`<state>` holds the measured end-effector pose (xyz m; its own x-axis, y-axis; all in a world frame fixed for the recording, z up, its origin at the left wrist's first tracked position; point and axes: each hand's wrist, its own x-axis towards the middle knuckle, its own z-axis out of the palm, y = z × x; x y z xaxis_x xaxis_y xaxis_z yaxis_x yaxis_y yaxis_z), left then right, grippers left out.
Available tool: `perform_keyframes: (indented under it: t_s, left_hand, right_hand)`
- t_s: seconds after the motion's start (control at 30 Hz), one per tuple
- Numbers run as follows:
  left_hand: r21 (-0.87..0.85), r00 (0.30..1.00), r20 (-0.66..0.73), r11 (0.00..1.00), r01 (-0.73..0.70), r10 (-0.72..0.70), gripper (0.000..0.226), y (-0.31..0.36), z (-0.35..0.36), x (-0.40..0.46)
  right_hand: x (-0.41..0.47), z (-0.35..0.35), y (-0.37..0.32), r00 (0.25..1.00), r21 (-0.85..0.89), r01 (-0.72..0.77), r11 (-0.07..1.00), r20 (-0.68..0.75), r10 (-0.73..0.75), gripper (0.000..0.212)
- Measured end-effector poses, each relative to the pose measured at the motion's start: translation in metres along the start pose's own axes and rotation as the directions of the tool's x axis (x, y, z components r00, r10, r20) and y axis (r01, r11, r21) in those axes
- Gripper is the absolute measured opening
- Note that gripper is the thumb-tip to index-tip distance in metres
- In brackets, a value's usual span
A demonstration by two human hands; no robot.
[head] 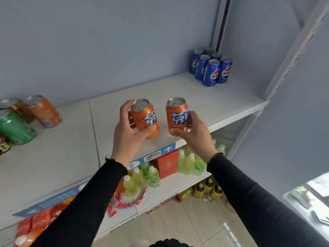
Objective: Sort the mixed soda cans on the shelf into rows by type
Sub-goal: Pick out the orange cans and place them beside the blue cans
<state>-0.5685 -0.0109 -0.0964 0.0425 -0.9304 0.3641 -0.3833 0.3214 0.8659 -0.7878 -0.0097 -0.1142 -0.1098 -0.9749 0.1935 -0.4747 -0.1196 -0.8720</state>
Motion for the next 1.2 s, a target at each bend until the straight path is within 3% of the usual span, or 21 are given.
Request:
perform_keyframes:
  t_s: [0.2,0.53,0.9,1.2]
  left_hand:
    - [0.042,0.998,0.056,0.999,-0.021,0.019,0.087,-0.001,0.065,0.077]
    - [0.141,0.988,0.154,0.989,-0.047,0.025,0.087,-0.046,0.126,0.206]
    - [0.150,0.991,0.131,0.989,0.012,-0.032,0.086,-0.077,0.172,0.308]
    - [0.190,0.995,0.103,0.982,-0.011,-0.009,0.081,-0.081,0.190,0.341]
  right_hand:
    - [0.085,-0.037,0.027,0.998,-0.003,-0.064,0.998,-0.019,0.064,0.067]
    - [0.220,-0.023,0.053,0.993,0.103,-0.114,0.988,-0.015,0.116,0.061]
    - [0.341,0.012,0.078,0.989,0.006,-0.147,0.989,-0.018,0.147,0.063]
    - [0.376,0.024,0.093,0.993,0.139,-0.109,0.984,-0.034,0.114,0.069]
